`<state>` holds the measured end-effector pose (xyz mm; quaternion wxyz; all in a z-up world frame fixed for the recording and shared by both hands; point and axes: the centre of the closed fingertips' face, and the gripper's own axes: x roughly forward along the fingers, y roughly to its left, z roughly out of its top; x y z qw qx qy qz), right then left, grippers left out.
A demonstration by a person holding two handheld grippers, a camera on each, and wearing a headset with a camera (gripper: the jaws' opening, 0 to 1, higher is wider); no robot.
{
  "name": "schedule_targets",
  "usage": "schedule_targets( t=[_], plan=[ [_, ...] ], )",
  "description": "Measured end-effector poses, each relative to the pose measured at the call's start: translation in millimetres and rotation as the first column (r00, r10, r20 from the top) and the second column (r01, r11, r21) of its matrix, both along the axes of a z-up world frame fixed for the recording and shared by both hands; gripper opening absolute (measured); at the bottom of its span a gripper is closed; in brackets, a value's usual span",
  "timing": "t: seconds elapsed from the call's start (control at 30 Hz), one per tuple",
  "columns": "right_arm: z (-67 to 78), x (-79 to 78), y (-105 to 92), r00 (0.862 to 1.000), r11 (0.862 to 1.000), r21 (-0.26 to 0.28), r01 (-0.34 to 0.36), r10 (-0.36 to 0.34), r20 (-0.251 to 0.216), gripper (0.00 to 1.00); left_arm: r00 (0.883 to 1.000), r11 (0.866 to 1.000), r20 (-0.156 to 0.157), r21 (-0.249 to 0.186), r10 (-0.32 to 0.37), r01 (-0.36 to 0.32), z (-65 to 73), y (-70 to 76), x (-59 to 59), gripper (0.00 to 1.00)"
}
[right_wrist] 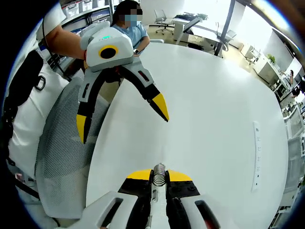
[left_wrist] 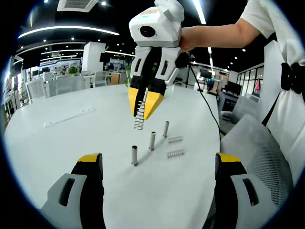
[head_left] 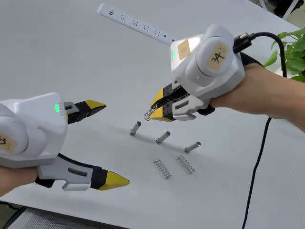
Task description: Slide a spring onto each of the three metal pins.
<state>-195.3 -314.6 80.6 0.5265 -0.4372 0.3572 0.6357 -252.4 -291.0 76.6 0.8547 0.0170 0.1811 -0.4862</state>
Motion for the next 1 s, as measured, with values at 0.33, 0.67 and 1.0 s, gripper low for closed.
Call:
schedule_targets(
  t=[0.33, 0.67, 1.0],
  plan=[
    [-21.4, 6.3, 1.7, 1.000, 0.999, -0.048, -0.017, 0.017, -0.005, 0.07, 1.000, 0.999, 0.005, -0.035, 0.007, -0.007, -0.7, -2.7, 1.7, 0.99],
    [-30.8, 8.7, 4.6, 1.000, 0.998, -0.067, -0.018, 0.018, -0.013, 0.07, 1.000, 0.999, 0.007, -0.051, 0.014, -0.014, -1.0, -1.3, 6.3, 0.99],
    [-35.9, 8.3, 1.4, 1.000, 0.997, -0.081, -0.013, 0.011, -0.023, 0.07, 1.000, 0.998, 0.004, -0.065, 0.023, -0.022, -1.8, 0.0, 8.7, 0.99]
  ],
)
